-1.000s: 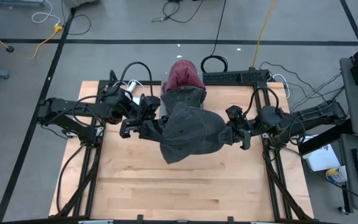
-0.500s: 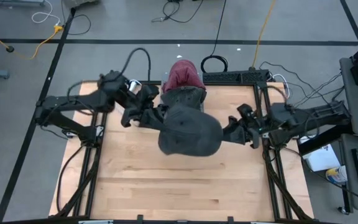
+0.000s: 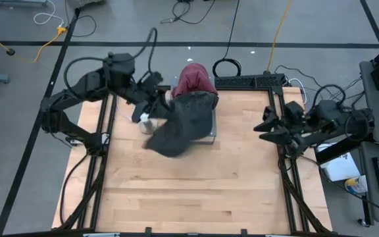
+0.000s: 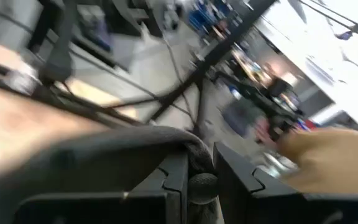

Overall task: Pick & Place hat
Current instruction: Stack the black cap on top of the black cap on the shelf

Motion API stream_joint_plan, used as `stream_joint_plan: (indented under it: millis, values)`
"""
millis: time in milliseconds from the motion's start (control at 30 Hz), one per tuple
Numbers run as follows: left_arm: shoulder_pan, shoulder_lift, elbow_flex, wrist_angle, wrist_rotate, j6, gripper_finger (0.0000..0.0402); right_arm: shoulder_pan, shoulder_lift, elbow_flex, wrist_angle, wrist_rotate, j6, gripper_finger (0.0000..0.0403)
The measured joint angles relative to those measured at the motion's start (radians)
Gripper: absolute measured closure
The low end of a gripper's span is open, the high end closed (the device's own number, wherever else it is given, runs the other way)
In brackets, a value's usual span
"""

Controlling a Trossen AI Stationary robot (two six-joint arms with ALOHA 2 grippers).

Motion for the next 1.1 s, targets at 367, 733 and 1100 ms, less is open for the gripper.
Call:
stream_joint_plan:
  millis: [367,733,1100]
  values:
    - [0.004,0.002,0.091,-0.032,-0.25,0.112,0.0348,0.0,-0.07,0.001,0.072,0.002,-0.334,0.0259]
    - [-0.095,0.056,0.09,-0.221,-0.507,0.328,0.0348,0.0,-0.061,0.001,0.143,0.0,-0.709,0.0258]
    - [-0.267,0.152,0.09,-0.215,-0.664,0.607,0.0348,0.0,-0.061,0.001,0.14,0.042,-0.827,0.0264]
